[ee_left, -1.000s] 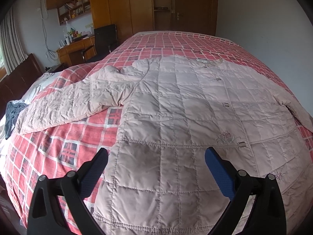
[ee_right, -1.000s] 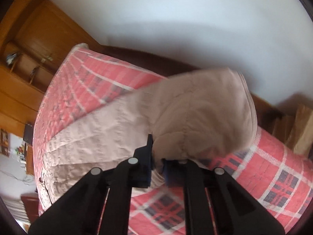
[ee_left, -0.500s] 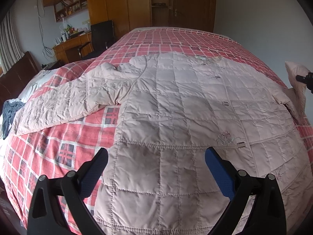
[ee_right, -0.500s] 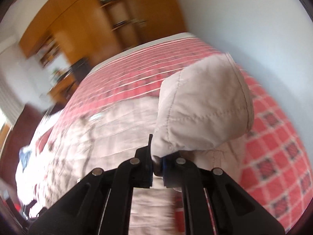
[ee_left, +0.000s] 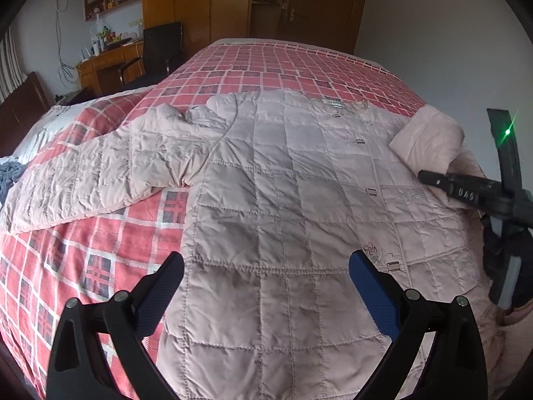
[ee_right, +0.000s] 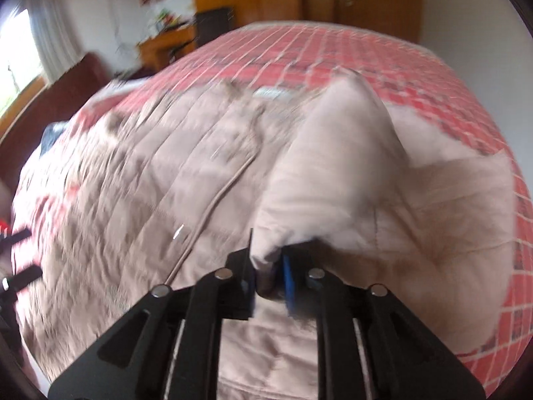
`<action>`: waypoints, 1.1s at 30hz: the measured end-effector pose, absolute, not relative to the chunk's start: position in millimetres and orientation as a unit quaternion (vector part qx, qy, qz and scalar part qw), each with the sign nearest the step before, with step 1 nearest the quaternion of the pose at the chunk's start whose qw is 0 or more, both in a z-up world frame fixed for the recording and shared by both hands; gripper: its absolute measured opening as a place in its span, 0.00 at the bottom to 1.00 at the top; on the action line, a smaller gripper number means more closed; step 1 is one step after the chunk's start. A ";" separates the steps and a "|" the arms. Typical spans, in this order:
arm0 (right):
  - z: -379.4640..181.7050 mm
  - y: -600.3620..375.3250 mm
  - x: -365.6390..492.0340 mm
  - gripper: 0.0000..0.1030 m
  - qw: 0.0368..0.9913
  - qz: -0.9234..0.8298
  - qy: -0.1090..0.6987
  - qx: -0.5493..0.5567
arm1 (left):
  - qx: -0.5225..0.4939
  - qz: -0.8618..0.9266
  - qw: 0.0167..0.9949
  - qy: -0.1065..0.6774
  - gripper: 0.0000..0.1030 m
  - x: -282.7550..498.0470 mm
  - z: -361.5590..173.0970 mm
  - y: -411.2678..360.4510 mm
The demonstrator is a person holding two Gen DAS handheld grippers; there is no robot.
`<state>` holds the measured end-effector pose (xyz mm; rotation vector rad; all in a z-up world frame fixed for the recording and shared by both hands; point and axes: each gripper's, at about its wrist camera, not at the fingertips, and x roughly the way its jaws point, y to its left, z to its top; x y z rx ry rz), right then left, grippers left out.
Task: Fold large clothes
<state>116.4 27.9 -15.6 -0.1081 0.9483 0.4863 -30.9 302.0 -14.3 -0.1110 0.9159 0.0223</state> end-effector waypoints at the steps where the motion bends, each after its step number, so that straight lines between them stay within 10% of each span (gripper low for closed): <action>1: -17.7 29.8 112.1 0.22 0.857 0.239 0.454 -0.054 | -0.057 0.009 0.894 0.445 0.96 -27.7 -14.0 302.2; 10: -1.4 1.6 82.3 0.35 0.847 0.293 0.442 -0.018 | -0.117 -0.070 0.867 0.479 0.96 10.8 -21.0 287.8; 14: 26.2 -31.7 76.9 0.56 0.862 0.288 0.413 0.051 | -0.161 -0.133 0.841 0.498 0.96 38.2 -24.8 266.9; 24: 40.5 -111.5 61.3 0.56 0.893 0.194 0.395 0.096 | -0.183 -0.160 0.774 0.584 0.95 108.2 -62.2 204.5; 26: 35.8 -118.1 59.7 0.56 0.896 0.179 0.395 0.094 | -0.187 -0.167 0.774 0.581 0.82 114.8 -65.3 196.2; 28: 30.3 -119.7 62.6 0.56 0.896 0.168 0.398 0.098 | -0.195 -0.176 0.767 0.585 0.34 123.9 -67.0 193.0; 30: 28.4 -125.4 64.0 0.56 0.895 0.161 0.400 0.111 | -0.216 -0.188 0.754 0.591 0.12 129.2 -68.0 192.2; 33: 27.3 -130.0 67.6 0.56 0.897 0.153 0.396 0.120 | -0.226 -0.190 0.770 0.566 0.06 132.3 -54.6 203.8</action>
